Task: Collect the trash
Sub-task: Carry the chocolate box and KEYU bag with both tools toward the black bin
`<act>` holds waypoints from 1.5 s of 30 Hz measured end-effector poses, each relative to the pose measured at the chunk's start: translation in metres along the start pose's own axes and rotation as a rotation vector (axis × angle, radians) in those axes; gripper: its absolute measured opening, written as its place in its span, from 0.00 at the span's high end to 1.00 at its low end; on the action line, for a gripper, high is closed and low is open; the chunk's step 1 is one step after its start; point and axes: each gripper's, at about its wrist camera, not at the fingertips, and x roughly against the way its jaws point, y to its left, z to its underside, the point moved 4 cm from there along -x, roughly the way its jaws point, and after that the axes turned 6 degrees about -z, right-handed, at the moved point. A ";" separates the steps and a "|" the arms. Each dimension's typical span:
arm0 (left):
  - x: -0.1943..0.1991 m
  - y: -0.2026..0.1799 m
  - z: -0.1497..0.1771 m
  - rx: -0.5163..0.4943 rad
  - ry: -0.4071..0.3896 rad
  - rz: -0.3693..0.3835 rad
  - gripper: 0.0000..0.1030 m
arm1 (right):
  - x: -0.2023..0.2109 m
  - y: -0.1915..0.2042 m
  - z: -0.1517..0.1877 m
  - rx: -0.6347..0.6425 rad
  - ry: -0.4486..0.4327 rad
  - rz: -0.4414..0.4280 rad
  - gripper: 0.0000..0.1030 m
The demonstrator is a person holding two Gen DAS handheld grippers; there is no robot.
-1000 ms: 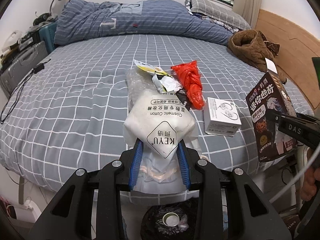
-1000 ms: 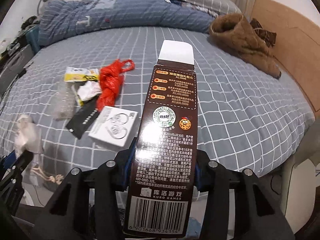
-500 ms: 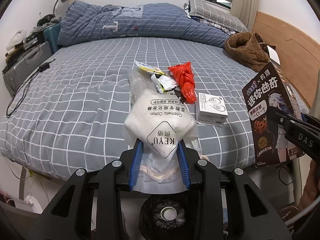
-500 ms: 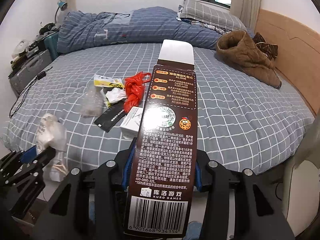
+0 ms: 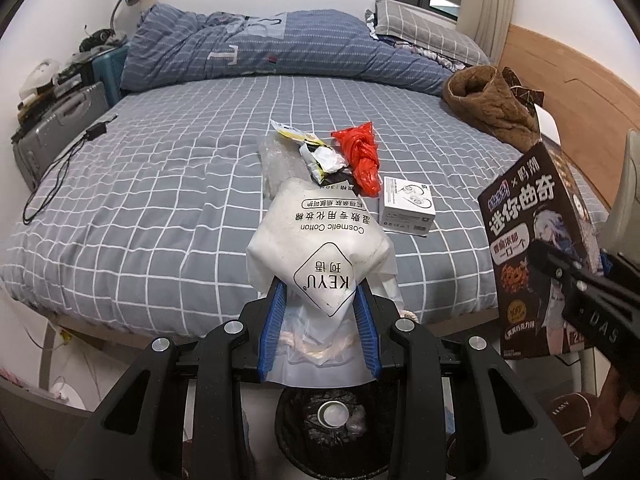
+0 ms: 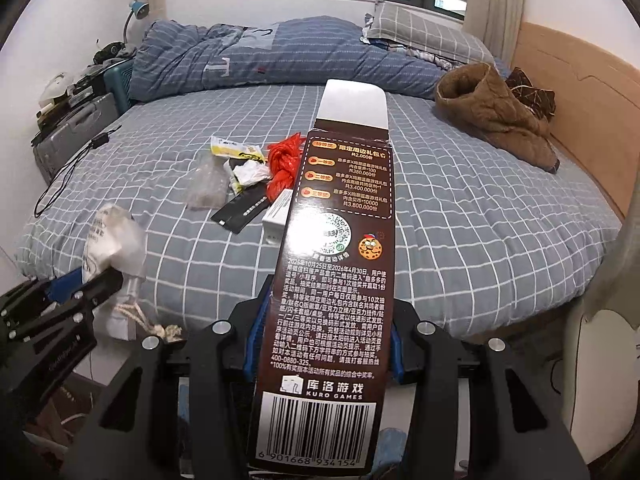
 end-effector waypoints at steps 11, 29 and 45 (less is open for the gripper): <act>0.028 0.001 0.021 0.004 0.004 0.004 0.68 | 0.028 0.009 0.038 0.000 0.022 -0.001 0.57; 0.011 -0.001 0.087 0.009 0.109 0.014 0.68 | 0.022 0.004 0.097 -0.017 0.105 0.015 0.57; -0.058 -0.018 0.137 -0.013 0.230 0.047 0.68 | -0.043 -0.010 0.154 -0.031 0.226 0.018 0.57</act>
